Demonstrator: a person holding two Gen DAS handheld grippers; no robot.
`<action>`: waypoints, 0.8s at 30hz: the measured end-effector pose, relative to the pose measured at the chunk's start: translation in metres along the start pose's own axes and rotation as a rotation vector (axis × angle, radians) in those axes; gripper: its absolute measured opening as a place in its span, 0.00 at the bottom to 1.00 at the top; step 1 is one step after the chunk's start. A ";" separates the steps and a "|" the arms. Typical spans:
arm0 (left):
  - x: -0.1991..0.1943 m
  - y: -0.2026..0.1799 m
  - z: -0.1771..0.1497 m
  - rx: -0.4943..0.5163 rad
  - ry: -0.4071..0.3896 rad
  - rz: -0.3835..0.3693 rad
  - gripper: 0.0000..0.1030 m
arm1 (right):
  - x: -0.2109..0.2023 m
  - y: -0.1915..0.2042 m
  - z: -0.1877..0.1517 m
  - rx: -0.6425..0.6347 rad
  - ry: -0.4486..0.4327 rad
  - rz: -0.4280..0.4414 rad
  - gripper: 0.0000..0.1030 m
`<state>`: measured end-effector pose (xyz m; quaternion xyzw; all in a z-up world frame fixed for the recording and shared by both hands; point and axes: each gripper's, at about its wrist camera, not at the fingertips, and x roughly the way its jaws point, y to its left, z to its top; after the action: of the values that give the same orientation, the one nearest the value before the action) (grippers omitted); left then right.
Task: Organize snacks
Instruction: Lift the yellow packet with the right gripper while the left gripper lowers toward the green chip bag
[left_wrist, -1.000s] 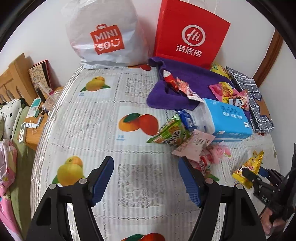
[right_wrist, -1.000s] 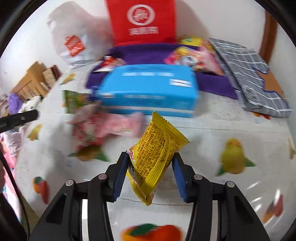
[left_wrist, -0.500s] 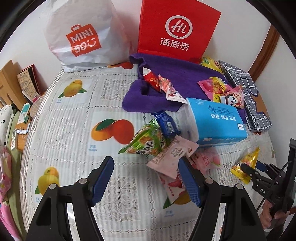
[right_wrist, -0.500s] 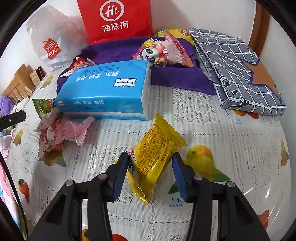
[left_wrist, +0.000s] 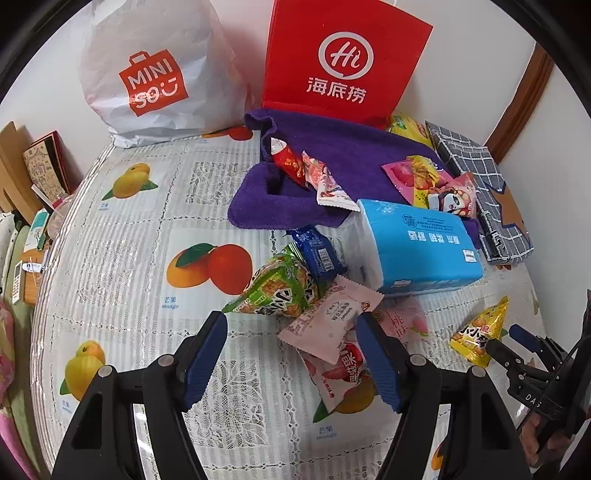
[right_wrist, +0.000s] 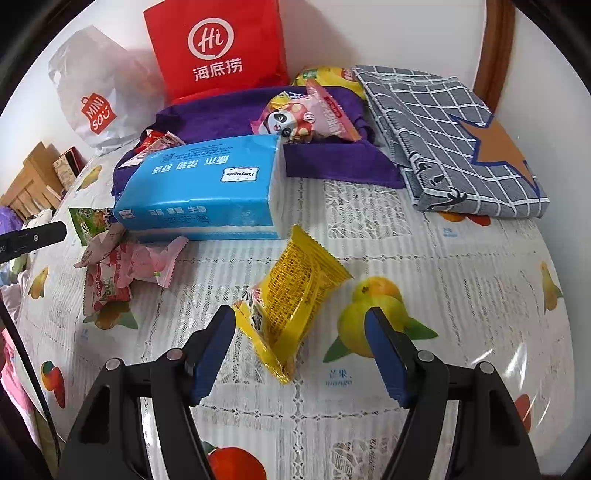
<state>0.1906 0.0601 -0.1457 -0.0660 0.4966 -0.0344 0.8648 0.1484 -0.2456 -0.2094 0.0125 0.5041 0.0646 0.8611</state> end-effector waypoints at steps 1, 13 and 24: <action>-0.001 0.001 0.000 -0.001 -0.003 -0.002 0.69 | -0.001 0.000 0.000 0.005 -0.004 -0.001 0.70; -0.003 0.007 -0.001 -0.015 -0.008 -0.007 0.69 | 0.000 0.005 -0.003 0.044 -0.003 0.012 0.70; 0.001 0.025 -0.001 -0.062 -0.017 -0.005 0.69 | 0.042 -0.003 0.010 0.132 0.043 0.066 0.61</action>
<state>0.1901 0.0849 -0.1511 -0.0940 0.4899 -0.0206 0.8664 0.1778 -0.2429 -0.2414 0.0847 0.5248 0.0598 0.8449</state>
